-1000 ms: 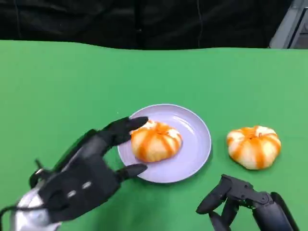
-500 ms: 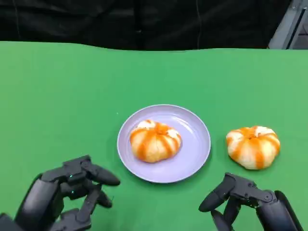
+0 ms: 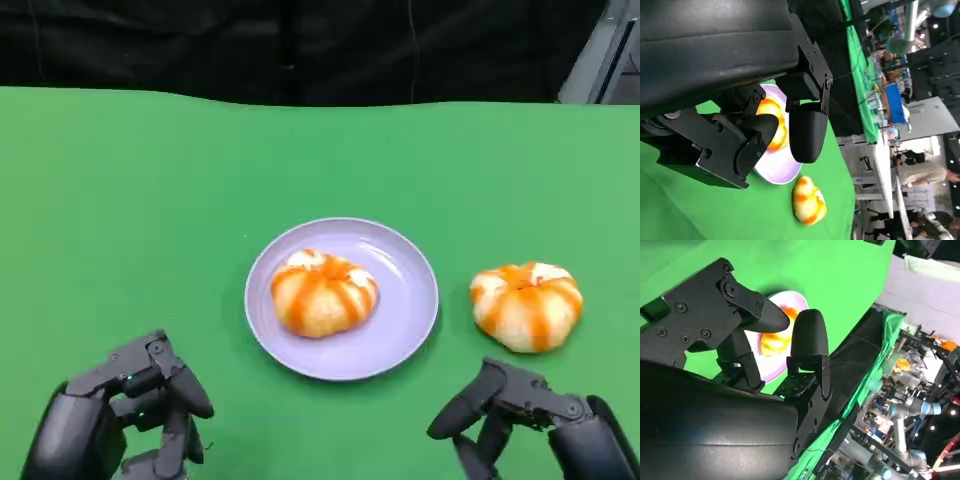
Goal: Grasp the bread from the table and place it into the plate.
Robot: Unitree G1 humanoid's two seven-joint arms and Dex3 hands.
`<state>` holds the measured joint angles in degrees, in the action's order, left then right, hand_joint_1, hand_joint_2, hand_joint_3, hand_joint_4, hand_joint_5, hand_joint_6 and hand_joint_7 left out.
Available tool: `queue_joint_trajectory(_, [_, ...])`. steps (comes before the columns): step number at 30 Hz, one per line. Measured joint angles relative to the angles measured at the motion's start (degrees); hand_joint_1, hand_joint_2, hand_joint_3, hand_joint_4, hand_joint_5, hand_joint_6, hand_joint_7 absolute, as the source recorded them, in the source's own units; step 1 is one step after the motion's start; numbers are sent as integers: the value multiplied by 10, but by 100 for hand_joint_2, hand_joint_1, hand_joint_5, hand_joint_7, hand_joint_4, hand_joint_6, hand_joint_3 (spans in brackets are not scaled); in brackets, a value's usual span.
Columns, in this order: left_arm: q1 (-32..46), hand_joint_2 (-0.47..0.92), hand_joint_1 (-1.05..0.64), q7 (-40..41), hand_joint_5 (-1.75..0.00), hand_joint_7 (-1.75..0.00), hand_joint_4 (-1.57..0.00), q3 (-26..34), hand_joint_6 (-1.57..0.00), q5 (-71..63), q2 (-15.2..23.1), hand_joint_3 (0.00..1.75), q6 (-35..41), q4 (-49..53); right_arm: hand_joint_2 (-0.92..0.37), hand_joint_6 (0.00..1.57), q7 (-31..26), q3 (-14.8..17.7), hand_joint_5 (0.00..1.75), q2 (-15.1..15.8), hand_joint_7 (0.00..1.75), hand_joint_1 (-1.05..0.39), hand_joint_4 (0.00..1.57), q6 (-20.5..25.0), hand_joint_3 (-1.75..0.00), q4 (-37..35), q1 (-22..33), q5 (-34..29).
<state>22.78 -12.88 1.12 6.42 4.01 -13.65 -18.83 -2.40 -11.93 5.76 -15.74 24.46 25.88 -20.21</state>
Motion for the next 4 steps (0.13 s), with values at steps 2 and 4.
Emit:
queue_joint_trajectory(2, [0, 48, 4, 0, -175, -159, -85, -3, -74, 0, -1, 128, -8, 4, -44, 75, 0, 0, 156, 0, 118, -13, 83, -2, -116, -2, 0, 0])
queue_joint_trajectory(4, [-1, 47, 4, 0, -175, -158, -86, -6, -75, 0, -2, 128, -14, 9, -44, 75, 0, 0, 156, 0, 118, -12, 82, -7, -116, -5, -1, 0])
